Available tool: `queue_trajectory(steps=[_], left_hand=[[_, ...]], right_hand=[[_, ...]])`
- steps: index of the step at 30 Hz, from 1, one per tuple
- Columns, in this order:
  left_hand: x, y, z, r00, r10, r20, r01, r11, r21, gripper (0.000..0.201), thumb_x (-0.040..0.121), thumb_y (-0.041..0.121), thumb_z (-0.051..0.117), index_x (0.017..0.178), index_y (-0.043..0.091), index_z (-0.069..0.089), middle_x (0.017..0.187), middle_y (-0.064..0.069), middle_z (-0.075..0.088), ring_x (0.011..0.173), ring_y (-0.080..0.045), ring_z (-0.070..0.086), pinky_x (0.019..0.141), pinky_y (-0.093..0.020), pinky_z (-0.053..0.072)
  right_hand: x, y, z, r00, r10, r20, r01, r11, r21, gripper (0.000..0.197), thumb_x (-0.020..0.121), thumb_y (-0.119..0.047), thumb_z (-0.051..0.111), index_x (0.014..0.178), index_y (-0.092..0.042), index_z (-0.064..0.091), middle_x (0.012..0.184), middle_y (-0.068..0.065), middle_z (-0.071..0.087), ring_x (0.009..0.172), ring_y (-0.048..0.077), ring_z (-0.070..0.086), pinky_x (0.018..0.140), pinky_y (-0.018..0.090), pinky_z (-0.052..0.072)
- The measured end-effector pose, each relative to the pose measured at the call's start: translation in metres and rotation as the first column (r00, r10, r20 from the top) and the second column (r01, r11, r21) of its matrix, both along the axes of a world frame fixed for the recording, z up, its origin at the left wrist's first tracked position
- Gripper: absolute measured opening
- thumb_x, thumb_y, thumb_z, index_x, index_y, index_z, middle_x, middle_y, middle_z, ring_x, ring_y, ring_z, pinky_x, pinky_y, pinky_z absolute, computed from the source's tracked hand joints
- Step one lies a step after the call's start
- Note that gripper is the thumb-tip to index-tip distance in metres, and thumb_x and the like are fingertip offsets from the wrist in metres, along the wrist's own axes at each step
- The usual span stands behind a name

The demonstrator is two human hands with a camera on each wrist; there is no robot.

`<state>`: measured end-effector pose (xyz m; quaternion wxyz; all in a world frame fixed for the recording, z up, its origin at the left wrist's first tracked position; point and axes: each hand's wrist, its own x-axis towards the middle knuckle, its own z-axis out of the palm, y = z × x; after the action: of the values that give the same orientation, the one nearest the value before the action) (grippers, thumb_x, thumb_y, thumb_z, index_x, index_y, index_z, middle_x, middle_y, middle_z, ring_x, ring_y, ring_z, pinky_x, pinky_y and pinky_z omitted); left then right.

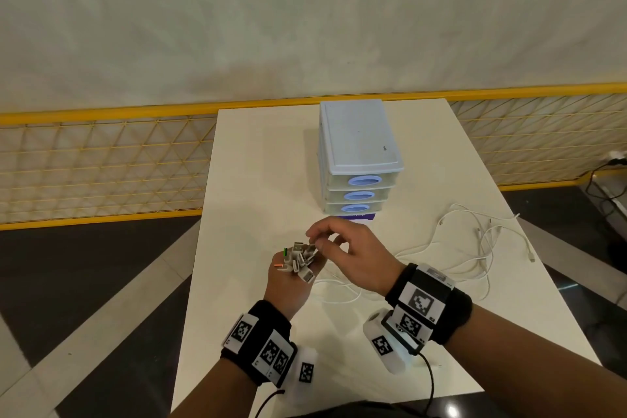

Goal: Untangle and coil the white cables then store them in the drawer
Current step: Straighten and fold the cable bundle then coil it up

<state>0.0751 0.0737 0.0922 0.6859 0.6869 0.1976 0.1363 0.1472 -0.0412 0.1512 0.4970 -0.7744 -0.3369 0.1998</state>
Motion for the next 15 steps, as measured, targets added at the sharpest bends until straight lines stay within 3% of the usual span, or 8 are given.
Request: queue_trajectory(steps=[3,6,9,12,15], left_hand=[[-0.001,-0.003,0.001,0.999,-0.039,0.025,0.038,0.998,0.044,0.019,0.071,0.017,0.065,0.057,0.028,0.059,0.053,0.012,0.062,0.053,0.000,0.053,0.055,-0.018,0.041],[-0.002,-0.004,-0.002,0.998,-0.048,0.040,0.045,0.996,0.079,0.017,0.067,0.030,0.065,0.056,0.024,0.053,0.049,0.011,0.057,0.049,-0.001,0.047,0.052,-0.018,0.037],[-0.002,-0.003,-0.003,0.999,-0.039,0.010,0.039,0.996,0.081,0.024,0.070,0.013,0.067,0.055,0.022,0.051,0.047,0.012,0.057,0.047,0.000,0.047,0.050,-0.014,0.036],[-0.001,-0.003,0.000,0.999,-0.038,-0.005,0.039,0.996,0.086,0.043,0.077,-0.013,0.065,0.055,0.022,0.052,0.047,0.015,0.058,0.047,0.003,0.049,0.051,-0.010,0.037],[-0.002,-0.003,0.001,0.999,-0.037,-0.015,0.038,0.994,0.102,0.046,0.078,-0.017,0.062,0.053,0.021,0.049,0.045,0.015,0.057,0.046,0.004,0.048,0.050,-0.009,0.036]], right_hand=[[0.005,0.004,0.007,0.998,0.064,0.029,-0.062,0.995,-0.073,0.011,0.087,-0.020,0.061,0.096,-0.018,0.067,0.089,-0.011,0.065,0.085,0.005,0.059,0.073,0.020,0.046],[0.008,0.008,0.009,0.983,0.143,0.113,-0.126,0.982,-0.144,0.010,0.087,-0.019,0.062,0.093,-0.015,0.069,0.088,-0.003,0.067,0.079,0.007,0.058,0.068,0.008,0.039],[0.006,0.008,0.010,0.971,0.167,0.170,-0.139,0.976,-0.166,0.012,0.090,-0.017,0.057,0.094,-0.013,0.067,0.090,0.000,0.067,0.077,0.006,0.055,0.069,0.007,0.038],[0.001,0.008,0.008,0.969,0.158,0.189,-0.126,0.977,-0.172,0.015,0.094,-0.019,0.050,0.098,-0.013,0.063,0.094,-0.001,0.067,0.082,0.009,0.057,0.075,0.016,0.044],[-0.002,0.006,0.007,0.972,0.157,0.174,-0.125,0.976,-0.179,0.016,0.096,-0.021,0.046,0.100,-0.013,0.060,0.096,-0.001,0.066,0.084,0.013,0.059,0.078,0.028,0.048]])
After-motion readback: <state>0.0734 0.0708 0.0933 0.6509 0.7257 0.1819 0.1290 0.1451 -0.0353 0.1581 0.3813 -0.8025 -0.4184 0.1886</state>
